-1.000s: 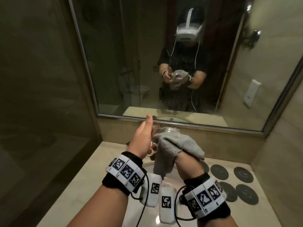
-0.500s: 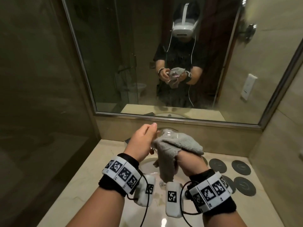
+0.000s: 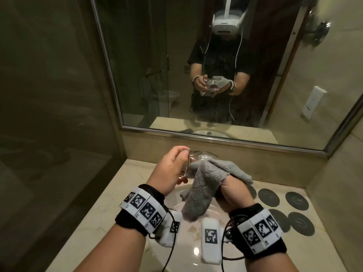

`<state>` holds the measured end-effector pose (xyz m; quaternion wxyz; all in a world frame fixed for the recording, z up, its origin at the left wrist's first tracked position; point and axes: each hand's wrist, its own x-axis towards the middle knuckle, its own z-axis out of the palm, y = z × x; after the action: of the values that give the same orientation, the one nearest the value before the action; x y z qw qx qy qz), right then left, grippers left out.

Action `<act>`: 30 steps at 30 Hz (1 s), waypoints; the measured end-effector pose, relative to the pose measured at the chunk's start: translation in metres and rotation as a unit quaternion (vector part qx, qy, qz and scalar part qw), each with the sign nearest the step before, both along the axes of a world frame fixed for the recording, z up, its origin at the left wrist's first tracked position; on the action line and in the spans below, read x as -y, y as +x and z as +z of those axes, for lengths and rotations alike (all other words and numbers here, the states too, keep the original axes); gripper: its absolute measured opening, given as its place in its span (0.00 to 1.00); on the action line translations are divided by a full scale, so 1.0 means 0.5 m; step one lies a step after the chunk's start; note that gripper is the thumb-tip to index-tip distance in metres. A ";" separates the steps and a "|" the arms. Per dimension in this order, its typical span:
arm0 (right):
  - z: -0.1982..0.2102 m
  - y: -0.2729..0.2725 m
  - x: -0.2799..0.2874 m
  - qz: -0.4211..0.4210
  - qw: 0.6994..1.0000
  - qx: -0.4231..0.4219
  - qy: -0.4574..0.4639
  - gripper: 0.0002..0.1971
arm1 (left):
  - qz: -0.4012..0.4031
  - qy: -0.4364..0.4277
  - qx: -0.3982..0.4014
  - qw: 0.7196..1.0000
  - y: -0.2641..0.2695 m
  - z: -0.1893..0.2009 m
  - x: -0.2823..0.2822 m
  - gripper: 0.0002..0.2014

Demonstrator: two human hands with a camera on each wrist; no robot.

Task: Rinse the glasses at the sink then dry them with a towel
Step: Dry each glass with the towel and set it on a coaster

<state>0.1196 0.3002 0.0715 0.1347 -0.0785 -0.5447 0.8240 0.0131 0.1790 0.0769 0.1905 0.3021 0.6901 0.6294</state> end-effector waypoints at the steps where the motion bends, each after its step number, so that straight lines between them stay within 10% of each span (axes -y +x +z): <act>1: -0.001 -0.003 0.002 -0.011 1.000 0.010 0.016 0.18 | -0.012 0.005 0.007 1.000 -0.009 -0.001 0.006 0.17; 6: -0.005 -0.008 0.017 -0.059 0.969 0.082 0.224 0.15 | -0.047 -0.001 0.149 0.988 -0.041 -0.009 0.026 0.32; 13: -0.008 -0.038 0.061 -0.041 0.999 0.010 -0.026 0.16 | -0.075 0.042 -0.009 0.996 -0.061 -0.067 0.050 0.17; 17: -0.040 -0.026 0.061 -0.061 0.978 0.102 0.171 0.05 | -0.064 0.048 0.166 0.983 -0.068 -0.077 0.045 0.23; 23: -0.040 -0.034 0.077 -0.064 0.997 0.039 0.001 0.14 | -0.100 0.035 0.026 0.994 -0.078 -0.100 0.049 0.26; 30: -0.065 -0.033 0.088 -0.073 0.973 0.145 0.165 0.10 | -0.060 -0.013 0.096 0.994 -0.080 -0.082 0.047 0.20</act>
<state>0.1032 0.2564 0.0389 0.1255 -0.2136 -0.6800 0.6901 -0.0269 0.1557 0.0357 0.2970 0.2788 0.6578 0.6335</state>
